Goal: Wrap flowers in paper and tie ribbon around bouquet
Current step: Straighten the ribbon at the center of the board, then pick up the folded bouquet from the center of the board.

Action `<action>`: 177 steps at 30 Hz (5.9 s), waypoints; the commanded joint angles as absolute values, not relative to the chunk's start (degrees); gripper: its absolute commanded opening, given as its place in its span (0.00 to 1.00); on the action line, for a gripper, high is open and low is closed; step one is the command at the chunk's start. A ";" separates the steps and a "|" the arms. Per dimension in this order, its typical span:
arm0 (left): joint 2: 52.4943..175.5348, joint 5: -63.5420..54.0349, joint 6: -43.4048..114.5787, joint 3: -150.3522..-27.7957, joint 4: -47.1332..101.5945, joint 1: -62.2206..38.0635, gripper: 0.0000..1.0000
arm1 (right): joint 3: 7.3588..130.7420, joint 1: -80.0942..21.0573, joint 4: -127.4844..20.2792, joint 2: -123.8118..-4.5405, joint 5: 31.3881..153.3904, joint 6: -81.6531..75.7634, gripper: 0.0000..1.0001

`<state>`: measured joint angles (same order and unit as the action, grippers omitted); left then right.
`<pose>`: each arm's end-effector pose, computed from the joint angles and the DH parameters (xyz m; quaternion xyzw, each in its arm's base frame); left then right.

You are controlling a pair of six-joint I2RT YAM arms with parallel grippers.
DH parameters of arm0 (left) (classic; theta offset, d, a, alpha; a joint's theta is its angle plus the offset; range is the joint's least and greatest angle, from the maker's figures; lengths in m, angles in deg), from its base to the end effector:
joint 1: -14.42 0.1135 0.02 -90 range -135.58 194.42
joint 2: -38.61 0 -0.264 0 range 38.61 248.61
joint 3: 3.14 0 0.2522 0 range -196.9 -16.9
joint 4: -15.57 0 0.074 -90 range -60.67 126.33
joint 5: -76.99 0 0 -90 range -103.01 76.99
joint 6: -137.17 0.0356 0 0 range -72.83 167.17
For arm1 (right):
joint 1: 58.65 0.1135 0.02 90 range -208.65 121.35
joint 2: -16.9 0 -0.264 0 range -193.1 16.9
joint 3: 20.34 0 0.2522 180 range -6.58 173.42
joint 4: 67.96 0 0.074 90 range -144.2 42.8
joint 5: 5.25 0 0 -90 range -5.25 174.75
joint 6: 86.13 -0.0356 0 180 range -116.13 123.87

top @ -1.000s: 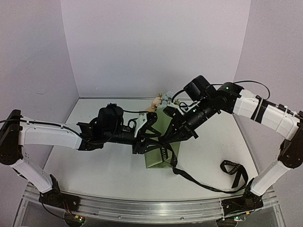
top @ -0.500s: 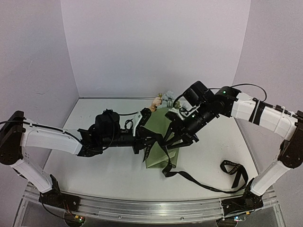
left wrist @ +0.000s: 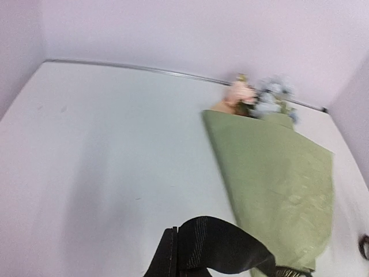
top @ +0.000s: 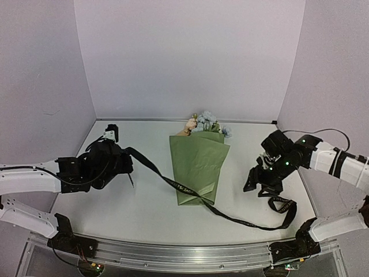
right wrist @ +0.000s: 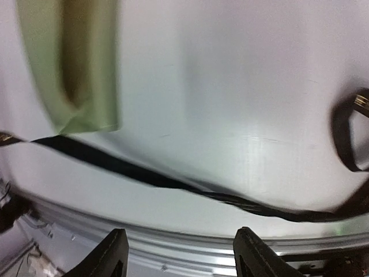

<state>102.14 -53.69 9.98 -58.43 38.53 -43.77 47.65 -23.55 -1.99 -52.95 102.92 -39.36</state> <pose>0.1453 -0.1903 0.2614 -0.0189 0.8343 -0.1365 0.5338 0.1751 0.1366 0.2533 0.0384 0.9687 0.2400 0.0493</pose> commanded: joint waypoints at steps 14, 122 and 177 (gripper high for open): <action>89.71 -65.22 -15.77 -52.77 69.94 -19.71 0.00 | 34.48 -35.15 4.09 -48.07 82.76 -36.74 0.72; 91.03 -74.29 -14.42 -54.07 72.10 -6.27 0.32 | 59.21 -50.19 25.69 -62.20 58.22 -21.22 0.14; 126.00 5.53 17.82 -61.42 21.74 -24.48 0.69 | 67.83 -16.33 -18.38 -88.35 100.61 -38.82 0.77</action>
<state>123.19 2.70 17.18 -57.56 25.89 -23.79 66.62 -15.97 -17.10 -86.08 101.53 -37.25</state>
